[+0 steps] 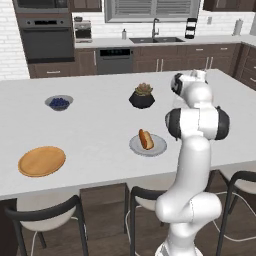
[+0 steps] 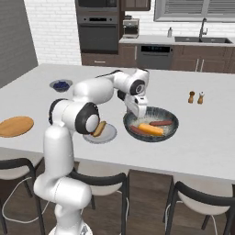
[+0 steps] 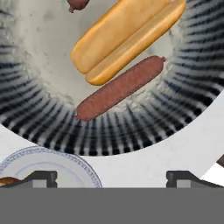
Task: Place one bun and one sausage from the bowl on each plate.
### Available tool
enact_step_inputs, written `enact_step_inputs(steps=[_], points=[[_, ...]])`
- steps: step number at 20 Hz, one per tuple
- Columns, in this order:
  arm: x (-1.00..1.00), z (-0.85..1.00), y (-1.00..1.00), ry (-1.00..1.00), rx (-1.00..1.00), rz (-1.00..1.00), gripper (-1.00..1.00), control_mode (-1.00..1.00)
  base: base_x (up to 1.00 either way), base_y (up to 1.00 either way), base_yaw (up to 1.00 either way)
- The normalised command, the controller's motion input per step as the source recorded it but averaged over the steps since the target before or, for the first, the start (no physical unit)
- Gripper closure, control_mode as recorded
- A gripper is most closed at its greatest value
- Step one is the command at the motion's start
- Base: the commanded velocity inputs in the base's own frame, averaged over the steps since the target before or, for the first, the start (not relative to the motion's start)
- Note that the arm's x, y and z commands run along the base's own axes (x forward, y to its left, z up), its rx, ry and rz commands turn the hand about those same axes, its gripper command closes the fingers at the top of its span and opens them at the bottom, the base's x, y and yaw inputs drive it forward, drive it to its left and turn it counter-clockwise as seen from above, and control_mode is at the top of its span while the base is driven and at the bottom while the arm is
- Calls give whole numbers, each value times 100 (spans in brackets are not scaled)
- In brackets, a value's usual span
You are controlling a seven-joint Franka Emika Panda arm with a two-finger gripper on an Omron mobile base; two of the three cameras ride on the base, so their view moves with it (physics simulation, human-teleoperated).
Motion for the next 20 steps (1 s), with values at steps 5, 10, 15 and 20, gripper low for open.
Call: enact_step_inputs(steps=[5,10,15,20], points=[[26,0,-53,-29,-24,5,-100,-100,0,0,0],[22,-22,-43,-22,-22,3,-100,-100,0,0,0],[44,0,-65,3,-4,0,-100,-100,0,0,0],[45,-7,-36,22,0,0,-100,-100,0,0,0]])
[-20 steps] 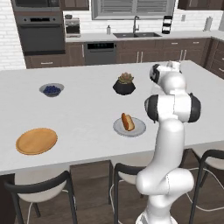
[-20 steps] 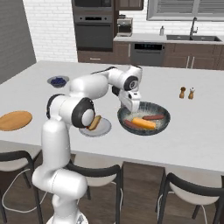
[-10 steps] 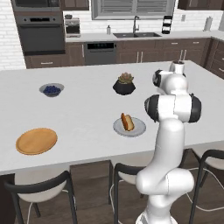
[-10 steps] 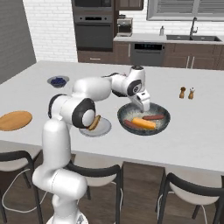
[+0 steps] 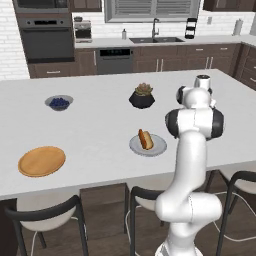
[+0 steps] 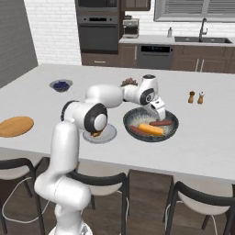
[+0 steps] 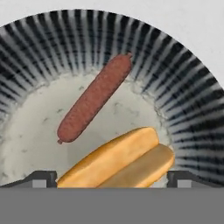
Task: Place one bun and one sausage from the bowl on each plate.
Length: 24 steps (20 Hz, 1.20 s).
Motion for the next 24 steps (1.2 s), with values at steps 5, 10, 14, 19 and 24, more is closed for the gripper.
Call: enact_step_inputs(steps=[5,10,14,19,24], points=[[21,-33,-10,14,0,0,-100,-100,0,0,0],[1,-42,-3,0,1,0,-100,-100,0,0,0],[0,-33,-1,-13,1,1,-100,-100,0,0,0],[5,-10,-1,-18,0,5,-100,-100,0,0,0],[3,-26,0,-12,0,9,-100,-100,0,0,0]])
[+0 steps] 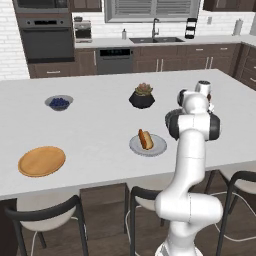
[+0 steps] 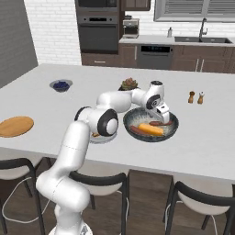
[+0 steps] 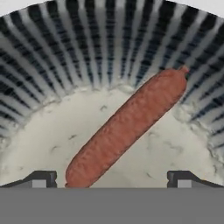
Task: Place one bun and one sausage from the bowl on each plate.
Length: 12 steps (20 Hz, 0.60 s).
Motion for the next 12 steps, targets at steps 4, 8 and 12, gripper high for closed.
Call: enact_step_inputs(steps=[4,8,12], points=[[0,-23,0,-1,0,9,-100,-100,0,0,0],[10,-12,1,-5,0,11,-100,-100,0,0,0],[8,-11,2,-1,0,11,-100,-100,0,0,0]])
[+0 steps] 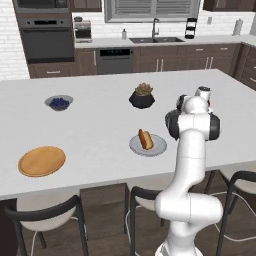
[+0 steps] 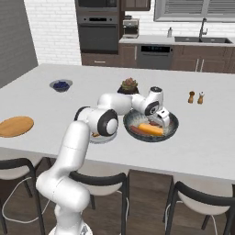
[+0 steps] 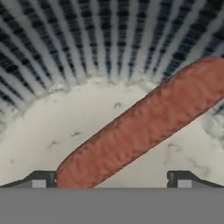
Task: Place one bun and one sausage from the bowl on each plate.
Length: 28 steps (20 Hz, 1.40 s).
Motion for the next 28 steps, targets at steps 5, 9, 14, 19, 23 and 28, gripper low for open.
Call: enact_step_inputs(steps=[5,9,14,19,23,28], points=[[0,-26,0,0,0,8,-100,-100,0,0,0],[0,-19,1,1,0,6,100,-100,0,0,0],[2,-19,0,1,0,7,100,-100,0,0,0],[0,-15,3,0,0,6,100,-100,0,0,0],[-25,30,16,-8,-1,0,100,-100,0,0,0],[-52,86,58,-10,-16,9,100,-100,0,0,0]])
